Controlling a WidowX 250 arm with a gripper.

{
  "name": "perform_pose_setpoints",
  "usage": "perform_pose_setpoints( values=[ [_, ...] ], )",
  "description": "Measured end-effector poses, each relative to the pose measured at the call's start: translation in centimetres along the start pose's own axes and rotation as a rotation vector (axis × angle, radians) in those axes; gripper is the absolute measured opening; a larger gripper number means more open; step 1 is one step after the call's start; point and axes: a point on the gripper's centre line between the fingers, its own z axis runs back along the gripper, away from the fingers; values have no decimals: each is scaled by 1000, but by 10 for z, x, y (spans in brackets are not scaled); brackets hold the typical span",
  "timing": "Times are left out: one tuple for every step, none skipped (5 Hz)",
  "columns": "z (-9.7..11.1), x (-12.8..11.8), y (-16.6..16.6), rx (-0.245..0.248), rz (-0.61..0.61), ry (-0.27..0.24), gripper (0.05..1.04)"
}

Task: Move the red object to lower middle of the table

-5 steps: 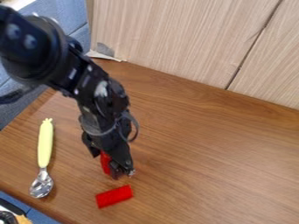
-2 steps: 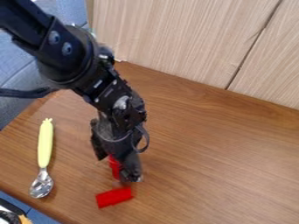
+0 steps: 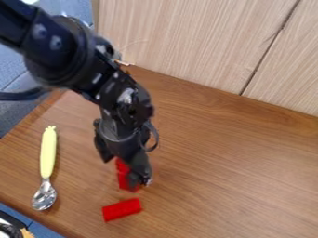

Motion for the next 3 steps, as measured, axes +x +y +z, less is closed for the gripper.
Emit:
perform_pose_setpoints(
  values=[
    [24, 11, 8, -7, 22, -69, 1001],
    [49, 18, 15, -12, 34, -135, 1001],
    [61, 23, 17, -5, 13, -162, 1001]
  ],
)
